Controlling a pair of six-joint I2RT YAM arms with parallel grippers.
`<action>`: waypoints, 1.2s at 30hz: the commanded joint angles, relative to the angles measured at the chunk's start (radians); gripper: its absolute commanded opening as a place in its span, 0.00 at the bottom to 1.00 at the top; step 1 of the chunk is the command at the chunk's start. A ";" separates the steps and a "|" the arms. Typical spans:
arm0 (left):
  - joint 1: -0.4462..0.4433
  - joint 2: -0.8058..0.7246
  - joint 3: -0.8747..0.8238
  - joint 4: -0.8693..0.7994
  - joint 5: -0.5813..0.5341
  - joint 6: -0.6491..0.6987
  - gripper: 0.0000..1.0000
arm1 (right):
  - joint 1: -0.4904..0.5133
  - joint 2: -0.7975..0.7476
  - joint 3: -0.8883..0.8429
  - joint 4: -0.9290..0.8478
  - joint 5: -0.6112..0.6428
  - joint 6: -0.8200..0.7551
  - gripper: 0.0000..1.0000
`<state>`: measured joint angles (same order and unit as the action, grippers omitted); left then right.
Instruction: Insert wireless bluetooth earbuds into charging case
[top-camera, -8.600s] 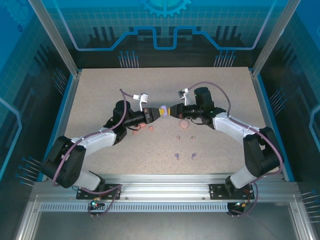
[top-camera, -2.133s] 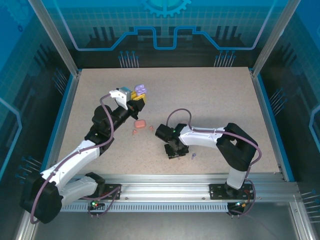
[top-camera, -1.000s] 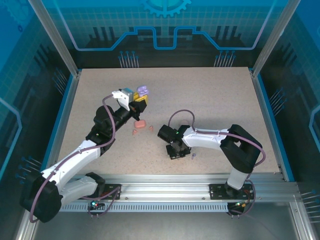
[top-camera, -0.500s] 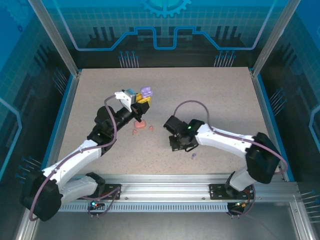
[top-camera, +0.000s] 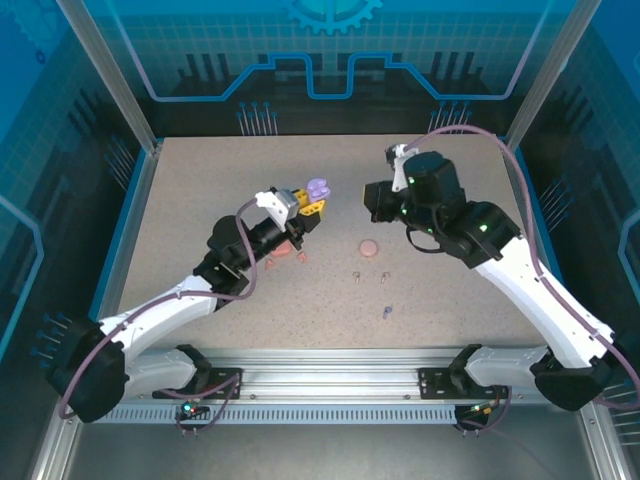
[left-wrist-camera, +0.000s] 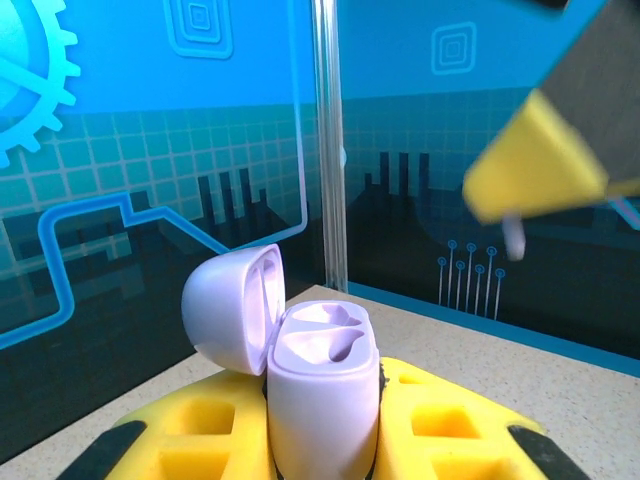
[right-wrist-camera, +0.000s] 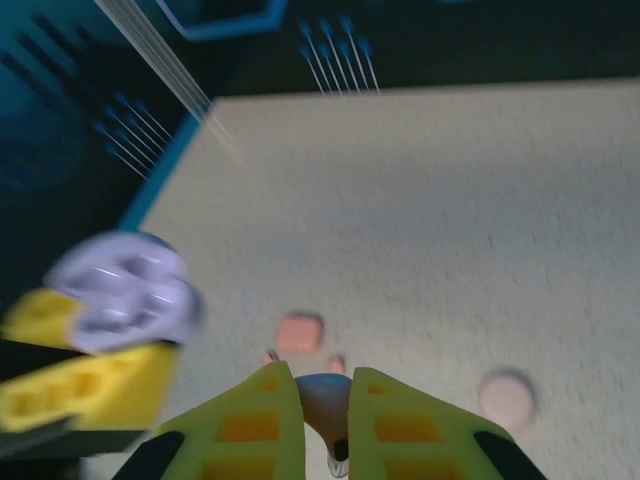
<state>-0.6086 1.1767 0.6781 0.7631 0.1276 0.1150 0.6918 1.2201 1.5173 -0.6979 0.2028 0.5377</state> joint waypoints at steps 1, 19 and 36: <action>-0.020 0.036 0.047 0.114 -0.059 0.063 0.00 | -0.005 -0.002 0.050 0.105 -0.039 -0.083 0.12; -0.061 0.123 0.141 0.105 -0.028 0.144 0.00 | 0.063 0.037 -0.007 0.363 -0.190 -0.293 0.10; -0.069 0.090 0.143 0.070 -0.029 0.117 0.00 | 0.022 0.002 -0.153 0.450 -0.183 -0.270 0.09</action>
<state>-0.6662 1.2968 0.7845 0.8139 0.0910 0.2379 0.7292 1.2484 1.3769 -0.2970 0.0315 0.2607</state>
